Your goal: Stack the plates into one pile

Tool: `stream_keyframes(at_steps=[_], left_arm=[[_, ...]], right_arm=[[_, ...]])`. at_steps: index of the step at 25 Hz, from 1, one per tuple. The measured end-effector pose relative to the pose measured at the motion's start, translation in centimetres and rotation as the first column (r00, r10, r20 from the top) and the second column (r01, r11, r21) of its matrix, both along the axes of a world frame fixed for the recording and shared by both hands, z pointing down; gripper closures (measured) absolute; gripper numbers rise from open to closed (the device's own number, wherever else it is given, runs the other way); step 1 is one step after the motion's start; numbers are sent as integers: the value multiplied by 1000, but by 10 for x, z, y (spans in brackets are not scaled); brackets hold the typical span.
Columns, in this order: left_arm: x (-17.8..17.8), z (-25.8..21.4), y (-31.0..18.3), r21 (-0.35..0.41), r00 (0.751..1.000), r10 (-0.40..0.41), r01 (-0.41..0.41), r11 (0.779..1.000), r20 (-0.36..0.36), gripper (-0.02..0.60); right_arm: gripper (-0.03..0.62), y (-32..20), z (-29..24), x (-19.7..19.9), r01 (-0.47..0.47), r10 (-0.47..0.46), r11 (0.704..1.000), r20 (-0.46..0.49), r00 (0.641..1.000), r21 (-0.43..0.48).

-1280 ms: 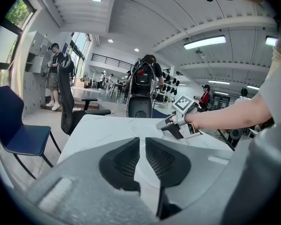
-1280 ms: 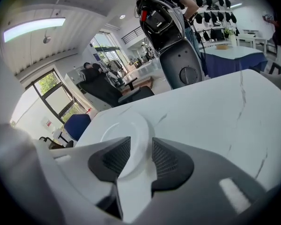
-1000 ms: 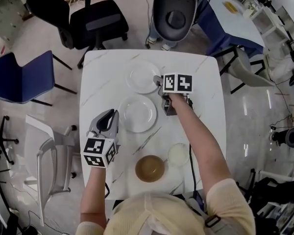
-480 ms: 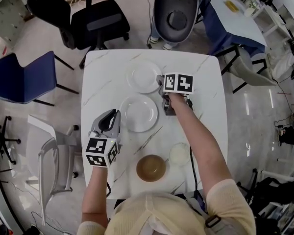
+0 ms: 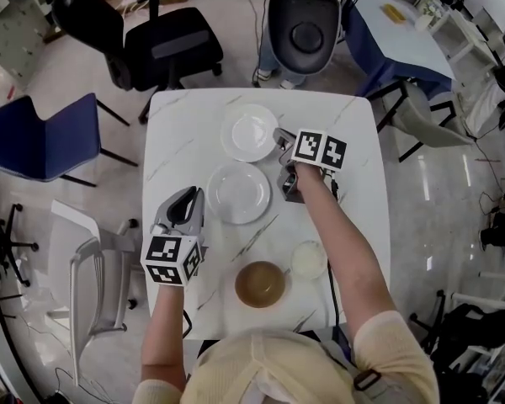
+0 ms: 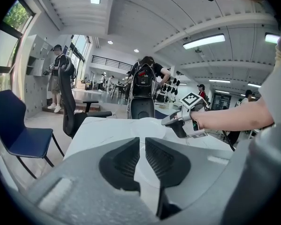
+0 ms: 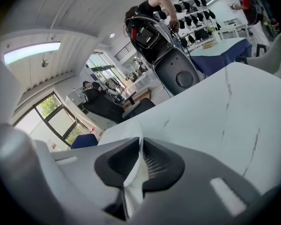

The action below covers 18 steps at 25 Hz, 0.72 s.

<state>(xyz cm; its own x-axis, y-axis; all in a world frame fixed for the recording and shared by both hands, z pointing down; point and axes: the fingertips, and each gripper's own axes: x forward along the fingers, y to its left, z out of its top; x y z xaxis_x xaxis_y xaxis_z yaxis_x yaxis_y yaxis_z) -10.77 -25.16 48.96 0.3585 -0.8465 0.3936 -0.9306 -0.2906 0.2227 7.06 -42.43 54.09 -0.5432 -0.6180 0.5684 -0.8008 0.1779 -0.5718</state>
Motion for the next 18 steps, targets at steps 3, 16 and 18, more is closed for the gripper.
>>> stream_keyframes(at_steps=[3, 16, 18], left_arm=[[2, -5, 4, 10, 1000, 4, -4, 1000, 5, 551], [-8, -29, 26, 57, 1000, -3, 3, 998, 11, 557], [-8, -32, 30, 62, 1000, 0, -1, 998, 13, 557]], right_arm=[[571, 5, -10, 0, -10, 9, 1000, 44, 999, 15], [579, 35, -63, -16, 10, -30, 989, 132, 991, 148], [579, 40, -69, -17, 16, -36, 987, 124, 992, 161]])
